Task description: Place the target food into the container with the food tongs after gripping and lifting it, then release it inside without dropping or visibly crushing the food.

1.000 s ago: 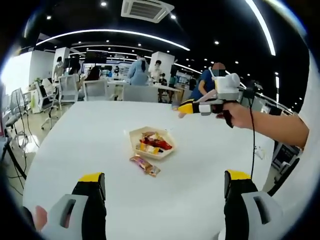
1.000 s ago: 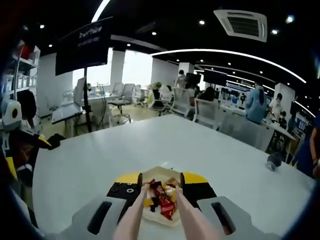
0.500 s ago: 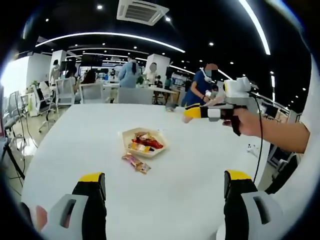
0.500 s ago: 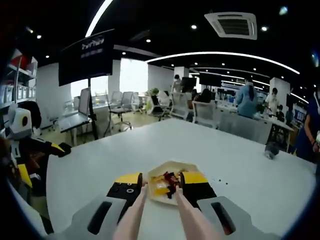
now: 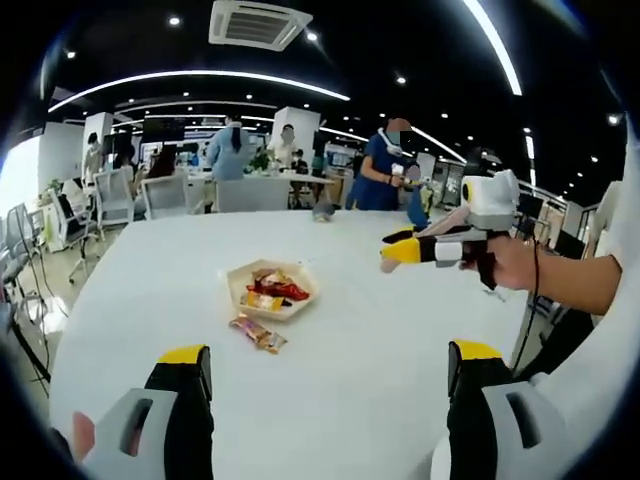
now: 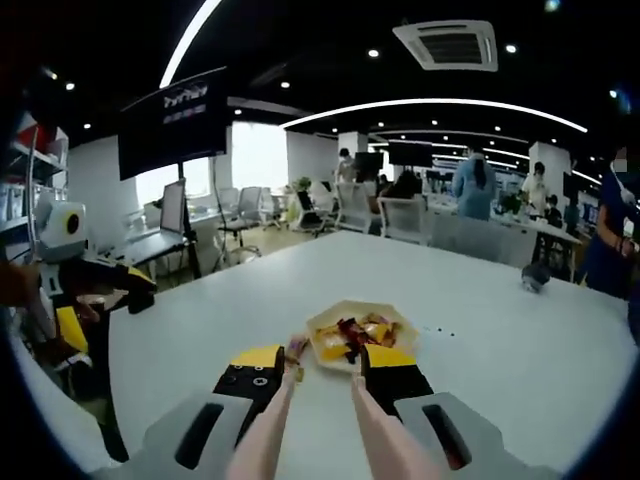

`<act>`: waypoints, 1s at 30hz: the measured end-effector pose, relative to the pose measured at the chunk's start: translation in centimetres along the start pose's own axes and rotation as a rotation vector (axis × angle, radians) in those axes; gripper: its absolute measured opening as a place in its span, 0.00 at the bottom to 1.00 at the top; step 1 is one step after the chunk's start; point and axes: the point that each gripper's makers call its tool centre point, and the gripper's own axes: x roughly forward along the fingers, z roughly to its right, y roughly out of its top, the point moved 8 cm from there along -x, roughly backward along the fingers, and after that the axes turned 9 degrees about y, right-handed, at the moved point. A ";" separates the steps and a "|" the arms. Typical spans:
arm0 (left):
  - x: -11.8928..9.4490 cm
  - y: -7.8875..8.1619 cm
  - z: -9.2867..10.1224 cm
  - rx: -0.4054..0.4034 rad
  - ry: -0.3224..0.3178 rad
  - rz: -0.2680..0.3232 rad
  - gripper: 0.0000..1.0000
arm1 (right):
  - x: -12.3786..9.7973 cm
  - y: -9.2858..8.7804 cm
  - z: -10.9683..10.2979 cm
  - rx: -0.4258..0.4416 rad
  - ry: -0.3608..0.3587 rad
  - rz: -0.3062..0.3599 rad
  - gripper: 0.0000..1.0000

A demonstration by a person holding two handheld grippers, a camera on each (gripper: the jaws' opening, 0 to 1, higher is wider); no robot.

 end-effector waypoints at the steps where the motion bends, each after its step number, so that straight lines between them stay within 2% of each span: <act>1: 0.0 0.1 0.1 0.008 -0.002 -0.002 0.98 | -0.3 -0.2 -0.1 -0.001 -0.003 -0.001 0.30; 9: 0.1 0.5 0.3 0.026 -0.013 -0.001 0.99 | -1.5 -1.0 -0.5 0.026 -0.027 0.005 0.30; 13: 0.1 0.2 -0.4 0.014 -0.012 -0.006 0.99 | -1.3 -1.0 -0.9 0.036 -0.033 -0.006 0.30; 18: 1.0 0.2 -2.3 0.018 -0.023 0.004 0.99 | -0.8 -0.1 -1.2 0.034 -0.068 -0.004 0.30; 20: 1.3 0.0 -3.2 0.036 -0.026 -0.033 0.98 | -0.4 0.2 -1.3 0.055 -0.081 -0.012 0.30; 22: 1.3 0.4 -3.9 0.045 -0.040 -0.010 0.99 | 0.2 0.7 -1.6 0.063 -0.085 -0.010 0.30; 24: 1.4 0.5 -4.9 0.041 -0.048 -0.008 0.99 | 1.0 0.6 -1.9 0.059 -0.092 -0.054 0.30; 30: 1.6 0.6 -7.1 0.039 -0.095 -0.003 0.99 | 3.1 1.2 -3.0 0.053 -0.114 -0.049 0.30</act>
